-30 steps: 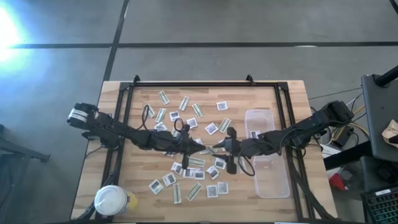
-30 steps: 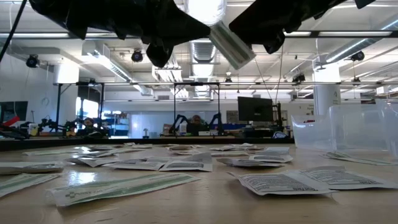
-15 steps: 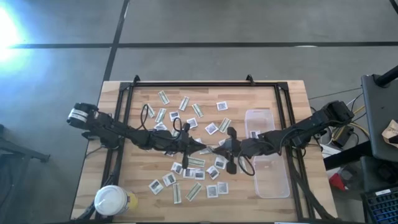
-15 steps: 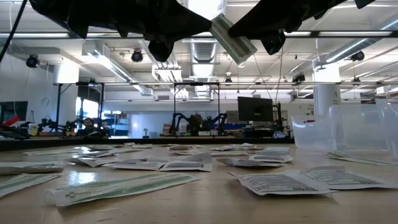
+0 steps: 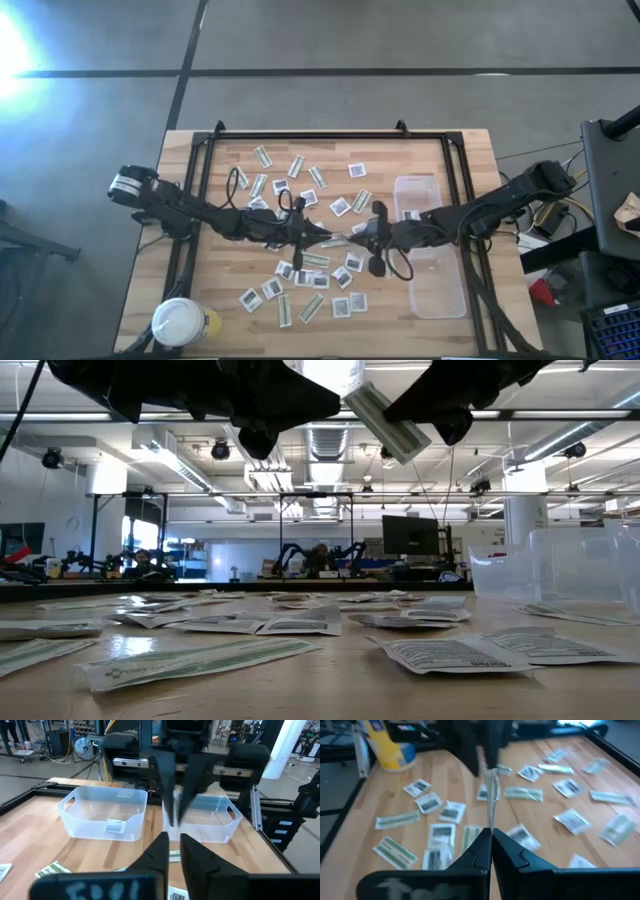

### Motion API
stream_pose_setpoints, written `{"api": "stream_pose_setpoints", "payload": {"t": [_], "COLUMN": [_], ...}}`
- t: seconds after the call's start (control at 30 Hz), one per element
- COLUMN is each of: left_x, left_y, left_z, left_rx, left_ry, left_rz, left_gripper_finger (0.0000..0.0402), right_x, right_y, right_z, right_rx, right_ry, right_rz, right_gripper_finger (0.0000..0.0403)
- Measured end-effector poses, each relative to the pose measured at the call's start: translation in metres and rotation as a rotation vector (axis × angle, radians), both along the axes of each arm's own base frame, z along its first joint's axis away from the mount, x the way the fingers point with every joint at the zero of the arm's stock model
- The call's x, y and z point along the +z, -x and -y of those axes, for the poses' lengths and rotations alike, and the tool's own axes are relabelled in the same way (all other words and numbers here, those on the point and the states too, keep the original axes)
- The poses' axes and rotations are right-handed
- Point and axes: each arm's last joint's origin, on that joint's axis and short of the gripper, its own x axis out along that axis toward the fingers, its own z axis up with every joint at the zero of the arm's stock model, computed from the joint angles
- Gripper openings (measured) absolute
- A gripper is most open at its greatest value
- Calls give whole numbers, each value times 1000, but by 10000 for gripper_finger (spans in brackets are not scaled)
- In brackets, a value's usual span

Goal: Pick & Place First Aid Supplies
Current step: Put the bandage pack into the bottom bin

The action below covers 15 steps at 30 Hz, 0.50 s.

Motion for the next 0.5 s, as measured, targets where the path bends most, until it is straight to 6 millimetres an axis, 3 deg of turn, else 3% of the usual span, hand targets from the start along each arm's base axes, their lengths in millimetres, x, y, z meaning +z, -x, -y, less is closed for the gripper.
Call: {"api": "stream_pose_setpoints", "payload": {"t": [0.27,0.5], "left_x": [-1,-6], "left_y": [0,1], "left_z": [0,0], "left_rx": [0,0], "left_ry": [-1,-10], "left_rz": [-5,-57], "left_gripper_finger": [126,143], "right_x": [11,19], "right_y": [31,61], "right_z": [10,17], "right_rx": [-65,-80], "right_ry": [-68,-217], "right_rz": [-115,-235], "right_gripper_finger": [8,8]}}
